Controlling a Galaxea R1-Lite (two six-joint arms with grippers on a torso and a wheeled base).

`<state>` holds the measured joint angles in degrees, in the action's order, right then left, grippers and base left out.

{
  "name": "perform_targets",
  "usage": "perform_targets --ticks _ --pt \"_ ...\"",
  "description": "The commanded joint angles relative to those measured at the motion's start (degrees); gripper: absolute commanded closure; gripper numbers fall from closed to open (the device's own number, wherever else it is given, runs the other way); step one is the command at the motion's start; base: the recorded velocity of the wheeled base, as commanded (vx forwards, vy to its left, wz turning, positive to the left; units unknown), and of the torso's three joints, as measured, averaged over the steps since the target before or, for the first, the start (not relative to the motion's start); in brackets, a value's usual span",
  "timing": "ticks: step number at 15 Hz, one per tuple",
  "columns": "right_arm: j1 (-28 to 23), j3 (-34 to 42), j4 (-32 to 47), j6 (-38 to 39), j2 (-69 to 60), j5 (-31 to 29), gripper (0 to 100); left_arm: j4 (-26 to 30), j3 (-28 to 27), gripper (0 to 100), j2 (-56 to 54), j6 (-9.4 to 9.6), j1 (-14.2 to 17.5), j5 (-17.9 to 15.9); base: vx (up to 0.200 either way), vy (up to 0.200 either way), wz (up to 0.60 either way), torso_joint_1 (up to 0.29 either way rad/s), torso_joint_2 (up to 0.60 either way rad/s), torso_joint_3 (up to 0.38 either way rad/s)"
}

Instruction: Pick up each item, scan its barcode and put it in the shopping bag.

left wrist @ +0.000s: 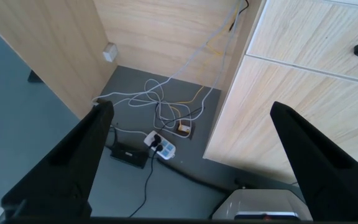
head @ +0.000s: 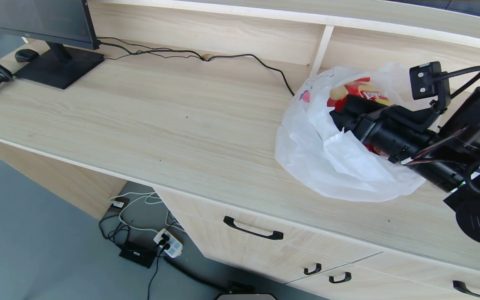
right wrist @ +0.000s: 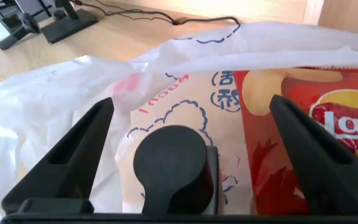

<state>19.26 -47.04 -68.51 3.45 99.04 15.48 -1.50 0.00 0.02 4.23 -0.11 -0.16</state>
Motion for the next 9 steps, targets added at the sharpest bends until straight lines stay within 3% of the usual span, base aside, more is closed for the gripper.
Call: perform_targets --ticks 1,3,7,9 --pt "0.1 -3.3 0.2 0.0 -0.6 0.3 0 0.0 0.0 0 0.1 0.08 0.0 0.0 0.000 0.000 0.00 0.000 0.00 0.000" --pt "0.0 -3.7 0.1 -0.7 -0.7 4.5 0 0.1 0.0 0 0.1 0.08 0.0 0.0 0.000 0.000 0.00 0.000 0.00 0.000" --pt "-1.8 -4.6 0.1 -1.2 -1.8 4.6 0 0.0 0.0 0 0.1 -0.10 0.0 0.0 0.000 0.000 0.00 0.000 0.00 0.000" --pt "-5.6 -3.6 0.0 -2.6 -2.1 5.2 0 0.0 0.0 0 0.1 0.08 0.0 0.0 0.000 0.000 0.00 0.000 0.00 0.000"
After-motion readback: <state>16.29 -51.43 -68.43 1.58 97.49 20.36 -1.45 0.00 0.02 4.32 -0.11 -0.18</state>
